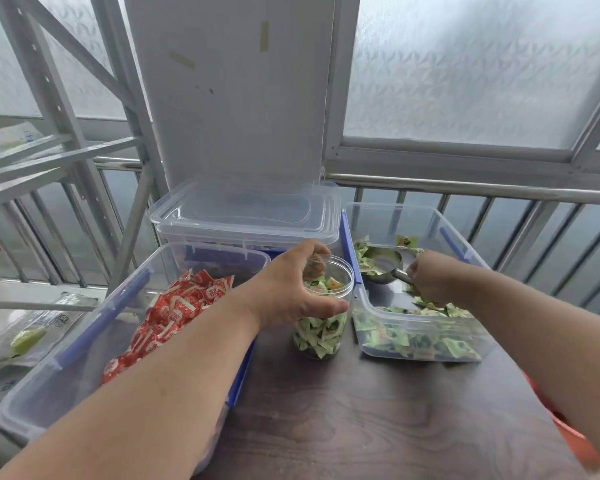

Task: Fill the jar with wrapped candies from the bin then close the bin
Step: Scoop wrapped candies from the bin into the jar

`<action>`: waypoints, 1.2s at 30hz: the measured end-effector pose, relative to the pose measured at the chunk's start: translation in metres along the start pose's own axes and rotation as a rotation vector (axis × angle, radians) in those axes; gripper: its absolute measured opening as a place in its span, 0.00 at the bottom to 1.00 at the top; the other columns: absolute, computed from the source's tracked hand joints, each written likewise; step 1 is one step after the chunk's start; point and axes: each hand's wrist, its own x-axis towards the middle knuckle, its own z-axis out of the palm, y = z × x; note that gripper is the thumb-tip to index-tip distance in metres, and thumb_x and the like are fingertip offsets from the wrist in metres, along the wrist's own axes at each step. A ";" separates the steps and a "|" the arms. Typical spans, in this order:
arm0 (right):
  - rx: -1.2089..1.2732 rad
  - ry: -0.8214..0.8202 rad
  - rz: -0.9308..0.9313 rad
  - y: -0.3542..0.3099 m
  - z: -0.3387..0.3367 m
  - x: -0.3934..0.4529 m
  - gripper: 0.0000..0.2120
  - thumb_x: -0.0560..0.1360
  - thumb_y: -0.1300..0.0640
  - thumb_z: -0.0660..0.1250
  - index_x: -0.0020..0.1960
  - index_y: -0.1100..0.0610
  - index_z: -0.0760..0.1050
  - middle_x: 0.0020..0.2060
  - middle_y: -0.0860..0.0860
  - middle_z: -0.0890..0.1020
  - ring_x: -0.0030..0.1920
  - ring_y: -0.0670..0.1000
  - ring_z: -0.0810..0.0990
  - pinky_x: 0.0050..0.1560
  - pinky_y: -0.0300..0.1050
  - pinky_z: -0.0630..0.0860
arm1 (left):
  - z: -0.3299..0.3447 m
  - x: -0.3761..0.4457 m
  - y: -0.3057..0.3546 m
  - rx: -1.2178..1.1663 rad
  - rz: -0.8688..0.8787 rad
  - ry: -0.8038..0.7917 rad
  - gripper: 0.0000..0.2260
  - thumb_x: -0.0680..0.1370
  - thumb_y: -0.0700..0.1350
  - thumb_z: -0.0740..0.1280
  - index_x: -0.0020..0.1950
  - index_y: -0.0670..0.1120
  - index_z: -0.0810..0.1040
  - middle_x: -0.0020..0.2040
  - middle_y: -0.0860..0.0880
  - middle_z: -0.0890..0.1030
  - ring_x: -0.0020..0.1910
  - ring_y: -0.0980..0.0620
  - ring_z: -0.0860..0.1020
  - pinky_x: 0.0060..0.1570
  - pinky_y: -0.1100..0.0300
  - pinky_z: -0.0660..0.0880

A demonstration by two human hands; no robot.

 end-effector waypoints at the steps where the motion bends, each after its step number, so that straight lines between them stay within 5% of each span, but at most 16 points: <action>1: 0.069 -0.053 0.024 0.004 0.002 0.000 0.11 0.79 0.62 0.62 0.55 0.62 0.82 0.44 0.58 0.84 0.38 0.57 0.83 0.37 0.46 0.80 | 0.000 0.000 0.000 0.001 0.002 -0.002 0.38 0.71 0.56 0.86 0.76 0.58 0.70 0.69 0.54 0.79 0.70 0.57 0.78 0.68 0.60 0.78; 4: 0.396 -0.197 0.152 0.011 0.008 -0.001 0.14 0.83 0.64 0.56 0.52 0.68 0.79 0.36 0.60 0.79 0.27 0.53 0.75 0.27 0.40 0.69 | -0.001 0.001 0.000 0.005 0.004 -0.013 0.38 0.71 0.57 0.85 0.76 0.58 0.70 0.70 0.54 0.79 0.71 0.56 0.78 0.68 0.59 0.78; 12: 0.741 -0.047 0.320 0.023 -0.015 -0.007 0.14 0.84 0.58 0.56 0.41 0.59 0.70 0.29 0.55 0.74 0.18 0.48 0.69 0.21 0.34 0.62 | 0.000 0.000 -0.002 -0.001 0.008 -0.007 0.38 0.71 0.56 0.85 0.76 0.58 0.70 0.71 0.53 0.79 0.72 0.56 0.77 0.64 0.64 0.77; 19: 0.582 0.095 0.173 0.024 -0.049 -0.059 0.11 0.78 0.53 0.62 0.46 0.60 0.78 0.32 0.54 0.74 0.25 0.49 0.64 0.26 0.38 0.59 | 0.001 0.002 -0.003 -0.009 0.002 -0.014 0.38 0.71 0.57 0.85 0.76 0.58 0.70 0.69 0.54 0.79 0.70 0.56 0.77 0.57 0.69 0.76; 24: 0.464 0.104 -0.015 0.015 -0.072 -0.090 0.18 0.80 0.47 0.65 0.43 0.60 0.82 0.29 0.52 0.75 0.25 0.49 0.66 0.26 0.38 0.61 | 0.001 -0.001 0.000 -0.014 -0.003 -0.009 0.44 0.71 0.57 0.85 0.79 0.56 0.64 0.71 0.52 0.77 0.71 0.53 0.76 0.64 0.61 0.77; 33: -0.224 0.235 -0.347 -0.049 -0.118 -0.142 0.20 0.75 0.39 0.70 0.36 0.54 0.83 0.30 0.49 0.81 0.33 0.51 0.77 0.37 0.44 0.72 | -0.001 -0.005 0.003 0.010 0.000 0.009 0.40 0.71 0.59 0.85 0.74 0.55 0.65 0.70 0.52 0.74 0.65 0.54 0.77 0.54 0.66 0.76; 36: -0.452 0.341 -0.420 -0.074 -0.126 -0.154 0.20 0.75 0.39 0.69 0.35 0.53 0.82 0.30 0.49 0.80 0.37 0.49 0.78 0.37 0.45 0.75 | -0.001 -0.004 0.004 0.040 0.002 0.020 0.39 0.70 0.60 0.85 0.72 0.56 0.66 0.70 0.53 0.75 0.65 0.52 0.77 0.61 0.57 0.79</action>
